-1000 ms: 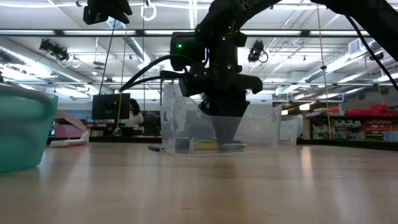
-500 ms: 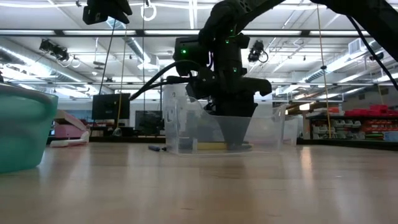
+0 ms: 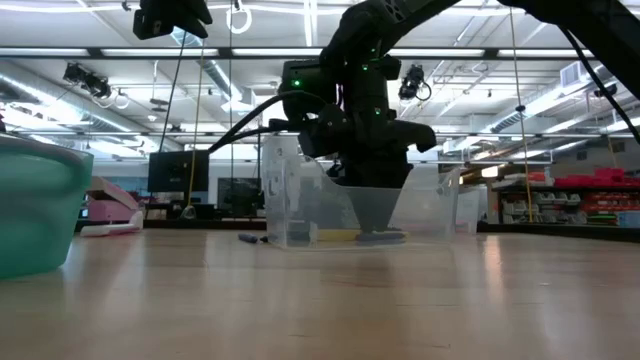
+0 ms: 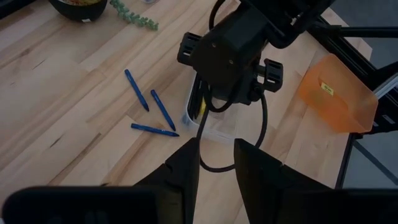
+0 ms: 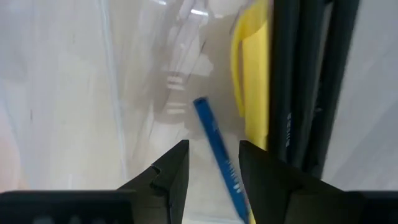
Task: Sort crayons/erasers/pens/pencils in bins
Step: Put the blue crayon into the right transparent bin
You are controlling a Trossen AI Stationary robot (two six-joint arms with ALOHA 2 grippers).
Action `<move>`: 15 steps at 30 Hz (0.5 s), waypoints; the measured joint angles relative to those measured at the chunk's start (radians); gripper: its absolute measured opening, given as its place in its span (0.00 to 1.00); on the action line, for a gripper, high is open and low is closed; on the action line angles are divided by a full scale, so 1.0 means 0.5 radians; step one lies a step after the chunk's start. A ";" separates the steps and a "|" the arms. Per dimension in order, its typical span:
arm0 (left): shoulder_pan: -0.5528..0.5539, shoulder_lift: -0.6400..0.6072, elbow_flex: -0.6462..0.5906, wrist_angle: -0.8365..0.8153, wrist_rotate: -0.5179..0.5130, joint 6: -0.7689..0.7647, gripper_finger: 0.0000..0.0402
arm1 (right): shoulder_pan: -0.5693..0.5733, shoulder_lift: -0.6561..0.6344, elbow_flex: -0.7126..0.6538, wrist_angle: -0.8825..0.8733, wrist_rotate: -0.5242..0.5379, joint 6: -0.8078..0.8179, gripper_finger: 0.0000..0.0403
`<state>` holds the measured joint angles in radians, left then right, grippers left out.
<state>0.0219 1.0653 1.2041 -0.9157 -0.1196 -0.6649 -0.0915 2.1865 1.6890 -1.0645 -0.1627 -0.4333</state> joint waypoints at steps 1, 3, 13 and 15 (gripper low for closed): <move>0.000 0.000 0.000 0.000 0.000 -0.003 0.27 | 0.000 0.007 0.000 0.031 0.001 0.001 0.36; 0.000 0.000 0.000 -0.001 0.001 -0.009 0.27 | -0.003 0.010 0.000 0.069 0.005 0.004 0.36; 0.000 0.000 0.000 -0.003 0.001 -0.016 0.26 | 0.018 0.000 -0.098 0.162 0.100 -0.017 0.36; 0.000 0.000 0.000 -0.004 0.001 -0.010 0.26 | 0.025 0.001 -0.101 0.166 0.152 -0.014 0.36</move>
<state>0.0219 1.0653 1.2041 -0.9175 -0.1192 -0.6699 -0.0788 2.1871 1.6385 -0.9817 -0.0869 -0.4403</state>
